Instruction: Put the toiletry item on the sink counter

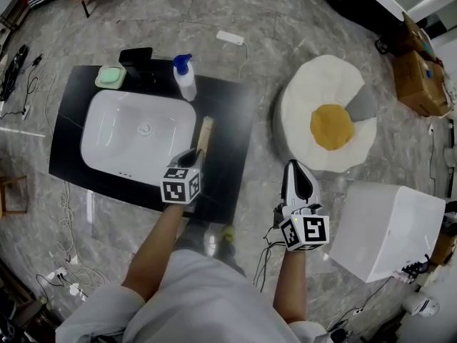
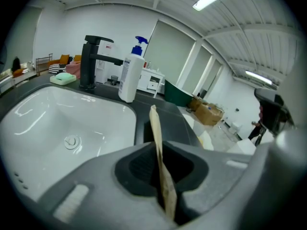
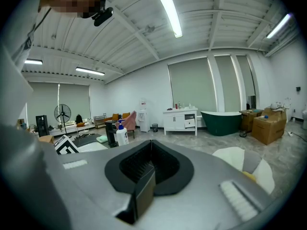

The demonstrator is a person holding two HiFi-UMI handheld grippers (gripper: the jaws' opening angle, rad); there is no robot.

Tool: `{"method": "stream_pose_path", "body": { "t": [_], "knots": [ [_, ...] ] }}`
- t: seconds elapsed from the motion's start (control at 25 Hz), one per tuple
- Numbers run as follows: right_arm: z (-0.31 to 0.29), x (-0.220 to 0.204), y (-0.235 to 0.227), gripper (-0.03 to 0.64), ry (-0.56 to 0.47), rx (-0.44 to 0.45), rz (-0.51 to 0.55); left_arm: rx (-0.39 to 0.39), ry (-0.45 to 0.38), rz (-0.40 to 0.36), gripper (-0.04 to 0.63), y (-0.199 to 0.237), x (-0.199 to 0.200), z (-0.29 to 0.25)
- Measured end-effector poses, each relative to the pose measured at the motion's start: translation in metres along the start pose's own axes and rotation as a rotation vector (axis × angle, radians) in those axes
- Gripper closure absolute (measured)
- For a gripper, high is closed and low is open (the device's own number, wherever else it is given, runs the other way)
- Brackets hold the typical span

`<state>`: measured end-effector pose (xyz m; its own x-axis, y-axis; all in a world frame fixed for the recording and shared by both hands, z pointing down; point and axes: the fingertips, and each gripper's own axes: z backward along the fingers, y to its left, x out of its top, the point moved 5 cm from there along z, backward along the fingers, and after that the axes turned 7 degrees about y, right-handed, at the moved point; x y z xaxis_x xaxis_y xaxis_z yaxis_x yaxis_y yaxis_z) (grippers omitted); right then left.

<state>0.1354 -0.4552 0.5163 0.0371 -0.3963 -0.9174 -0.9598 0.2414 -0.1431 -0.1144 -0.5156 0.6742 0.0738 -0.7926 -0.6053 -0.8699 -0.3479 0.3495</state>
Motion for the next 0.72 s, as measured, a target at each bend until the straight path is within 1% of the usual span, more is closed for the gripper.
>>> {"method": "stream_pose_path", "body": {
  "t": [0.36,0.68,0.72],
  "knots": [
    [-0.002,0.002,0.002,0.614,-0.004,0.011,0.006,0.027,-0.013,-0.014,0.512,0.01,0.005,0.005],
    [-0.001,0.005,0.01,0.614,-0.008,0.028,0.006,0.044,-0.059,-0.022,0.513,0.013,0.014,0.023],
    [0.0,0.006,0.011,0.614,-0.009,0.03,0.005,0.045,-0.064,-0.022,0.52,0.013,0.015,0.027]
  ]
}}
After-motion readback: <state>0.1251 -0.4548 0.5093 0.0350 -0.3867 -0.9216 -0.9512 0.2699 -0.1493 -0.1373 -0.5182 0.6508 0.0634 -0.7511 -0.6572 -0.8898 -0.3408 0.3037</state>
